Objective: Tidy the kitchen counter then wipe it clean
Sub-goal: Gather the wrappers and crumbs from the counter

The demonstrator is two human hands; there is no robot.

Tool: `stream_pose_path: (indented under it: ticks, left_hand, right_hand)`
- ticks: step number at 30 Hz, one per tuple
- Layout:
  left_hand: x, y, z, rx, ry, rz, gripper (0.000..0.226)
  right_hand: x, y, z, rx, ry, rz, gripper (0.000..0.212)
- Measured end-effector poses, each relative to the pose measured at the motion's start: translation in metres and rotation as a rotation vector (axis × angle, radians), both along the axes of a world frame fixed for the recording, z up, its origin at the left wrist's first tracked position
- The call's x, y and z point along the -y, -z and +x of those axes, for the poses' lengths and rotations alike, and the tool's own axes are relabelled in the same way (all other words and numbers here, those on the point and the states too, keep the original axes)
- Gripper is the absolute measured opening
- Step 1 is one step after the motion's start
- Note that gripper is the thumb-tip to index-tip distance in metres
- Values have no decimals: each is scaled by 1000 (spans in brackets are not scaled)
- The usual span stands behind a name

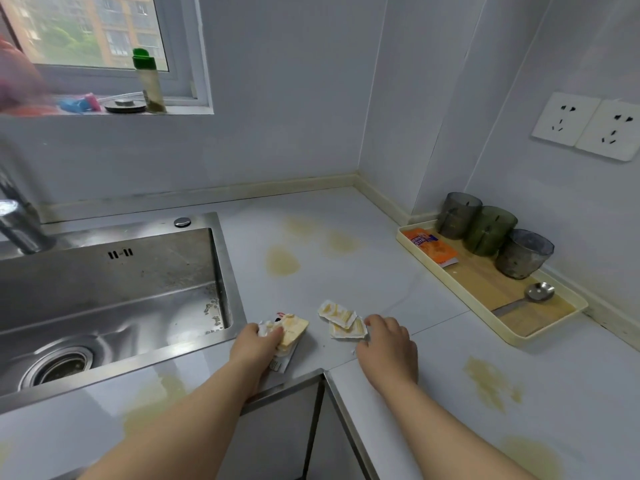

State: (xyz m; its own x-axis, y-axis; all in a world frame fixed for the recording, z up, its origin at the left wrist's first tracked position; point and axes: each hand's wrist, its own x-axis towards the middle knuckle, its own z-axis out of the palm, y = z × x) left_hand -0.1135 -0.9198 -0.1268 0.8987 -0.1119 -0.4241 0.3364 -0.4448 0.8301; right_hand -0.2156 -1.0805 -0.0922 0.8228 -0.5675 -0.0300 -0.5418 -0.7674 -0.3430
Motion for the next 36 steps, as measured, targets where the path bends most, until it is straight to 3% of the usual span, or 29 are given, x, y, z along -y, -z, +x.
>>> stream_pose_path:
  ticks: [3, 6, 10, 17, 21, 25, 28, 32, 36]
  left_hand:
    - [1, 4, 5, 27, 18, 51, 34]
    - [3, 6, 6, 37, 31, 83, 32]
    - [1, 7, 8, 30, 54, 75, 28]
    - [-2, 6, 6, -12, 31, -24, 20]
    - [-5, 4, 4, -50, 13, -92, 16]
    - [-5, 1, 3, -73, -8, -107, 17]
    - [-4, 4, 6, -98, -31, -155, 35]
    - [-3, -1, 5, -80, -26, -132, 59]
    - [-3, -3, -1, -55, -20, -154, 28]
  right_hand:
    - [0, 4, 27, -85, -162, -55, 52]
    - [0, 16, 43, -167, -224, -29, 47]
    - [-1, 24, 46, -109, -179, -19, 27]
    - [-8, 14, 45, -100, -95, -104, 29]
    - [-14, 9, 45, 56, -18, 21, 17]
    - [-38, 5, 46, 183, -152, 90, 18]
    - [-57, 13, 44, 89, -303, 107, 10]
    - [-61, 17, 41, 38, -311, 260, 22]
    - [-58, 12, 37, 8, -248, 472, 29]
